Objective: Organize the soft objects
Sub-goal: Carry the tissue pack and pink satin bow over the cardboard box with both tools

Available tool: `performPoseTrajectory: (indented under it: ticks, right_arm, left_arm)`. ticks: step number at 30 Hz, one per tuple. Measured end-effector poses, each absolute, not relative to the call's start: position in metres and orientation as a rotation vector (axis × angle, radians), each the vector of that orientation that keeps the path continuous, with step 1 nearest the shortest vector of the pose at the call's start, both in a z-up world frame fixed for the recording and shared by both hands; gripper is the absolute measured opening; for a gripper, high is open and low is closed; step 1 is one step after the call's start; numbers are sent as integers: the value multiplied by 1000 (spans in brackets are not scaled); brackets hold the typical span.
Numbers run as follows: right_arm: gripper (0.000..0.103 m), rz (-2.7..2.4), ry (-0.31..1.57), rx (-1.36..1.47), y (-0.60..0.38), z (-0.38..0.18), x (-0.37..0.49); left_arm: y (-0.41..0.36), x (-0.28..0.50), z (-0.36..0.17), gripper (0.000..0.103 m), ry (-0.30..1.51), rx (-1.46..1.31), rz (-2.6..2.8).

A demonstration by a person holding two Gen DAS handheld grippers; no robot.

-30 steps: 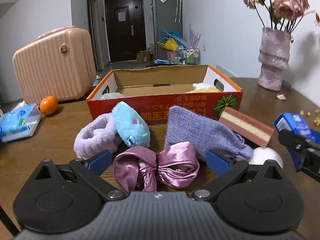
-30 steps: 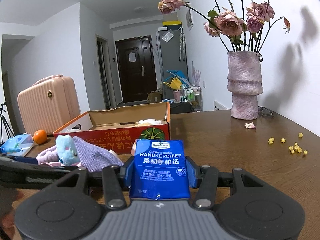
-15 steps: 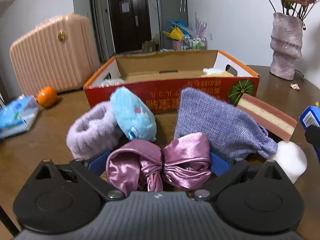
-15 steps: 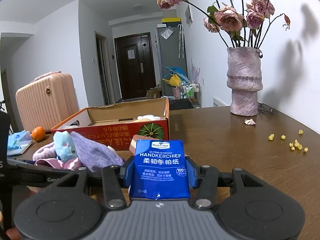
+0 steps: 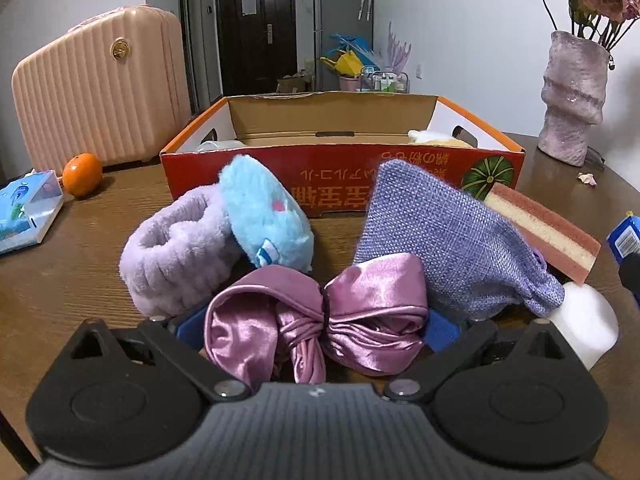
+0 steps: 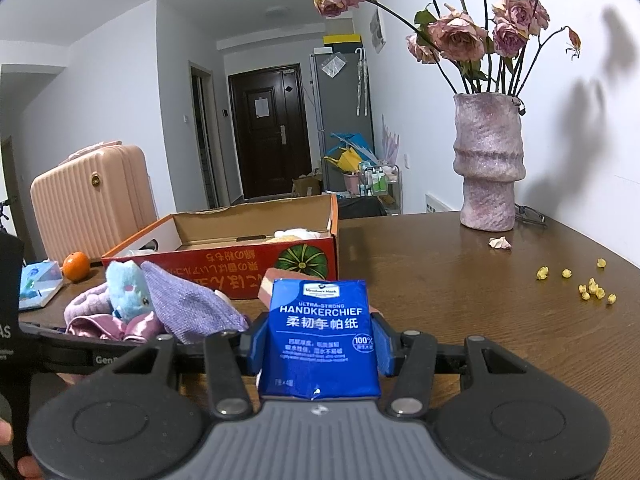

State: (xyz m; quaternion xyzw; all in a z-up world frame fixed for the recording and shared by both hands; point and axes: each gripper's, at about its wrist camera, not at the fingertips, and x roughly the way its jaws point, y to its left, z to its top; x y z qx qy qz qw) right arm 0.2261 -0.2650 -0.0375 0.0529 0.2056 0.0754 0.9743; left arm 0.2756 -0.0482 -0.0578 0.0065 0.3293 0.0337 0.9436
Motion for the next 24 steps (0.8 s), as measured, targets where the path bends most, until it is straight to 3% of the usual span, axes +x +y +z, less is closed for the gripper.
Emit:
performPoseTrajectory:
  ticks: [3, 6, 10, 24]
  right_arm:
    - [50, 152, 414, 109, -265, -38, 226]
    - [50, 153, 414, 110, -266, -37, 226]
    - [50, 153, 413, 110, -266, -37, 225]
    - [50, 152, 401, 110, -266, -36, 223]
  left_arm:
    - [-50, 273, -58, 84, 663, 28, 53]
    - [-52, 268, -58, 64, 653, 49, 48]
    - [-51, 257, -56, 53, 642, 41, 24]
    - [-42, 211, -34, 50, 519, 50, 8]
